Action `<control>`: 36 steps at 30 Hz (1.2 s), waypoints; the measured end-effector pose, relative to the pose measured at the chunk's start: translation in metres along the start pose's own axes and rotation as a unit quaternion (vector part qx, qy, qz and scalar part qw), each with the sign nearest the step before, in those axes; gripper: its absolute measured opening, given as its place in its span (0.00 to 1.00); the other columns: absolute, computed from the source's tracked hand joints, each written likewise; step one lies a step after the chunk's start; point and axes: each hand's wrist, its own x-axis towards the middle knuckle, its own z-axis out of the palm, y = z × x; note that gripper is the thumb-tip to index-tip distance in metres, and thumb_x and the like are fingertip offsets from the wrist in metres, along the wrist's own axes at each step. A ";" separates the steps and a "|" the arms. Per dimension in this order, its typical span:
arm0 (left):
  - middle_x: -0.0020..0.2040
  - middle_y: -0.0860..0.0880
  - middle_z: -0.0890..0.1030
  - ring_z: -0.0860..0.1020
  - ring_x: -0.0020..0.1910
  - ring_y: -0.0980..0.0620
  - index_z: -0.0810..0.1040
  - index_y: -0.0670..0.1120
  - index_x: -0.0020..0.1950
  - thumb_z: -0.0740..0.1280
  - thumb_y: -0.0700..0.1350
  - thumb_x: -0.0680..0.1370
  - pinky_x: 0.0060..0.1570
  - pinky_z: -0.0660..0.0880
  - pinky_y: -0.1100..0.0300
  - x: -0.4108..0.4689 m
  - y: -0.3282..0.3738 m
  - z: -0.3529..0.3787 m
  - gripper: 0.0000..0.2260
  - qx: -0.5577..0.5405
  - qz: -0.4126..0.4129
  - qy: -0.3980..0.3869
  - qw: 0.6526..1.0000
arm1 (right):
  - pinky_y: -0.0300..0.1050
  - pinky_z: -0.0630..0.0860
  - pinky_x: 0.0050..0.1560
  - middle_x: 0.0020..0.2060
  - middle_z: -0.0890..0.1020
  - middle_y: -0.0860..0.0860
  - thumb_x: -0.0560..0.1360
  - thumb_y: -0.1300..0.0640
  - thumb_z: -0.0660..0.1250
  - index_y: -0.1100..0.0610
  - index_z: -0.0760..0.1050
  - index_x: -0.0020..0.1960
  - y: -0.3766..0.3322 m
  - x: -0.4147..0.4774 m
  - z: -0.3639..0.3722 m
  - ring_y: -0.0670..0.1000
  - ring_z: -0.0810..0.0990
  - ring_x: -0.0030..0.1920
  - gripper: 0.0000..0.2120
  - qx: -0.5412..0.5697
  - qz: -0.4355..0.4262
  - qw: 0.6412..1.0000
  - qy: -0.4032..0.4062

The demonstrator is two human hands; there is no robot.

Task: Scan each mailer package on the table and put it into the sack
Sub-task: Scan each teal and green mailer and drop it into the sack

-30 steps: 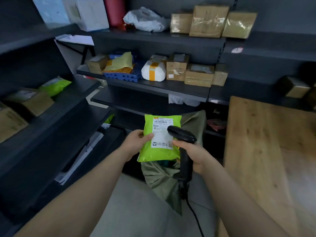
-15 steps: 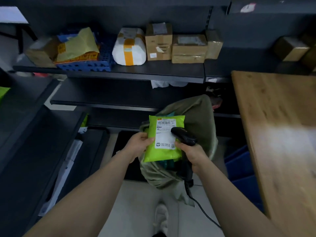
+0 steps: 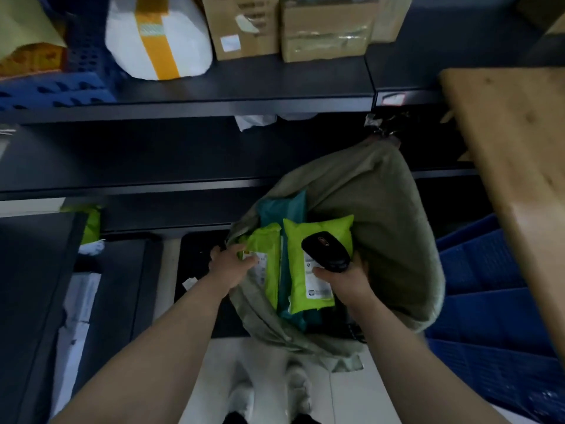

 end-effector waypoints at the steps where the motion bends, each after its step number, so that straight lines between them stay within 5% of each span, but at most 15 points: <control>1: 0.77 0.41 0.51 0.61 0.73 0.40 0.66 0.53 0.74 0.65 0.58 0.77 0.71 0.64 0.50 0.003 0.002 -0.001 0.27 0.008 0.005 -0.008 1.000 | 0.60 0.73 0.65 0.65 0.75 0.54 0.53 0.44 0.81 0.53 0.69 0.70 -0.003 0.003 0.005 0.56 0.76 0.64 0.48 0.025 0.007 1.000 0.002; 6: 0.63 0.46 0.76 0.74 0.59 0.50 0.75 0.41 0.66 0.63 0.46 0.81 0.57 0.70 0.60 0.025 -0.013 0.002 0.15 -0.131 0.032 0.002 0.991 | 0.50 0.76 0.61 0.58 0.81 0.55 0.66 0.55 0.79 0.62 0.78 0.62 -0.012 0.010 0.024 0.55 0.80 0.59 0.28 0.020 0.062 0.998 -0.027; 9: 0.59 0.47 0.80 0.78 0.56 0.49 0.79 0.43 0.62 0.66 0.47 0.79 0.60 0.74 0.55 0.023 -0.012 -0.003 0.13 -0.256 0.032 0.031 0.966 | 0.36 0.75 0.42 0.51 0.78 0.54 0.73 0.60 0.74 0.61 0.77 0.60 -0.010 0.017 0.029 0.53 0.80 0.51 0.17 0.022 0.082 0.996 -0.021; 12: 0.54 0.45 0.84 0.81 0.55 0.46 0.83 0.43 0.55 0.67 0.45 0.79 0.61 0.76 0.50 0.017 -0.010 -0.009 0.10 -0.297 0.069 0.009 0.952 | 0.32 0.70 0.25 0.53 0.78 0.55 0.74 0.60 0.74 0.65 0.75 0.62 -0.008 0.016 0.029 0.50 0.77 0.41 0.19 0.036 0.094 0.995 -0.013; 14: 0.54 0.45 0.84 0.81 0.56 0.47 0.84 0.45 0.53 0.66 0.44 0.79 0.62 0.75 0.49 0.011 -0.015 -0.013 0.08 -0.286 0.071 0.000 0.956 | 0.34 0.73 0.30 0.52 0.77 0.55 0.74 0.62 0.73 0.66 0.75 0.64 -0.011 0.010 0.028 0.50 0.76 0.40 0.20 0.047 0.094 0.994 -0.009; 18: 0.58 0.46 0.82 0.79 0.59 0.48 0.82 0.46 0.56 0.64 0.45 0.80 0.66 0.72 0.47 -0.003 -0.018 -0.022 0.09 -0.233 0.067 -0.007 0.970 | 0.49 0.75 0.54 0.59 0.80 0.59 0.72 0.61 0.75 0.66 0.74 0.66 -0.023 -0.023 0.018 0.57 0.79 0.56 0.24 0.064 0.071 0.995 0.015; 24: 0.67 0.45 0.74 0.73 0.64 0.49 0.72 0.39 0.69 0.63 0.42 0.81 0.63 0.67 0.61 -0.059 0.014 -0.034 0.17 -0.074 0.120 -0.040 0.989 | 0.39 0.75 0.36 0.37 0.80 0.54 0.72 0.63 0.74 0.60 0.80 0.50 -0.040 -0.114 -0.024 0.51 0.78 0.37 0.08 0.106 0.058 0.992 0.046; 27: 0.71 0.44 0.71 0.70 0.69 0.47 0.69 0.39 0.72 0.63 0.43 0.81 0.66 0.64 0.61 -0.099 0.038 -0.033 0.20 0.030 0.174 -0.062 0.982 | 0.42 0.75 0.36 0.37 0.81 0.57 0.72 0.61 0.74 0.63 0.80 0.49 -0.035 -0.169 -0.054 0.54 0.78 0.35 0.09 0.125 0.058 0.989 0.056; 32: 0.66 0.44 0.77 0.75 0.64 0.46 0.74 0.40 0.67 0.64 0.46 0.80 0.62 0.69 0.58 -0.172 0.095 -0.008 0.18 0.188 0.318 -0.043 0.928 | 0.44 0.74 0.34 0.38 0.83 0.58 0.74 0.58 0.73 0.61 0.79 0.48 -0.022 -0.256 -0.126 0.55 0.80 0.35 0.08 0.156 0.069 0.983 0.072; 36: 0.63 0.47 0.77 0.76 0.62 0.47 0.74 0.45 0.67 0.63 0.50 0.80 0.61 0.73 0.51 -0.246 0.146 0.033 0.17 0.296 0.442 -0.014 0.847 | 0.44 0.72 0.32 0.30 0.82 0.55 0.74 0.60 0.71 0.63 0.78 0.45 0.002 -0.318 -0.196 0.52 0.77 0.26 0.06 0.150 0.060 0.980 0.116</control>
